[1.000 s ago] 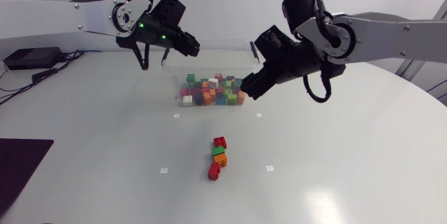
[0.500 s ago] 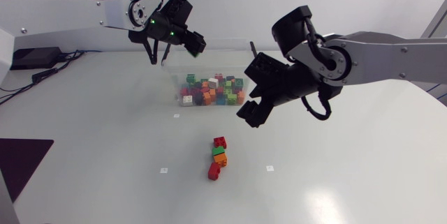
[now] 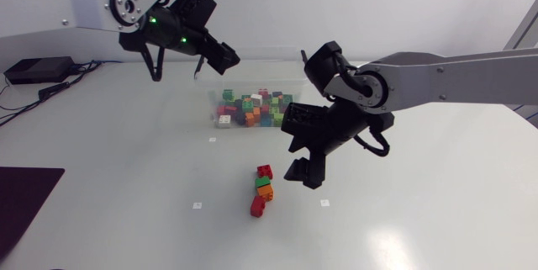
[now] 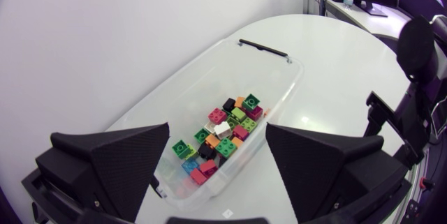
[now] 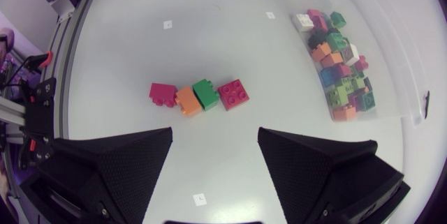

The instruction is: Place the duplo bricks in the container

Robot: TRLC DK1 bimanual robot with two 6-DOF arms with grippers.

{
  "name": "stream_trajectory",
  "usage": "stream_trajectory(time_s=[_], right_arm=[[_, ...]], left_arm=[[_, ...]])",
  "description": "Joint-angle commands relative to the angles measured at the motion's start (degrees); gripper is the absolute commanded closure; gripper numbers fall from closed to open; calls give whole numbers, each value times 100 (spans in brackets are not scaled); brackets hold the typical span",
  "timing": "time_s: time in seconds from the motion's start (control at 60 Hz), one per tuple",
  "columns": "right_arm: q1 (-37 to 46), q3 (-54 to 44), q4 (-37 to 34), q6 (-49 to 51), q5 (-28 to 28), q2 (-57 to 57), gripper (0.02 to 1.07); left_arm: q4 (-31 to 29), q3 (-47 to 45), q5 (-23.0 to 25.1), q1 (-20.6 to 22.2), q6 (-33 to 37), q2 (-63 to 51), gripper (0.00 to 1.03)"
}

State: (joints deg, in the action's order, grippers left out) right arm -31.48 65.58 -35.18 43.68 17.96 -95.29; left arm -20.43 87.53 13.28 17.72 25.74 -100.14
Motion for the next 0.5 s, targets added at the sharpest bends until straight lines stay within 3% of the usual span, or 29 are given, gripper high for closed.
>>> stream_trajectory(time_s=[0.0, 0.317, 0.483], right_arm=[[-130, 289, -165, 440, 15, -157, 18], [-393, 728, -411, 633, -152, -790, 18], [-543, 781, -631, 905, -214, -957, 18]], left_arm=[[-164, -579, 43, -58, 379, 442, 5], [-243, -2424, 34, -58, 1408, 1497, 5], [-207, -2996, 43, -58, 1610, 1647, 5]])
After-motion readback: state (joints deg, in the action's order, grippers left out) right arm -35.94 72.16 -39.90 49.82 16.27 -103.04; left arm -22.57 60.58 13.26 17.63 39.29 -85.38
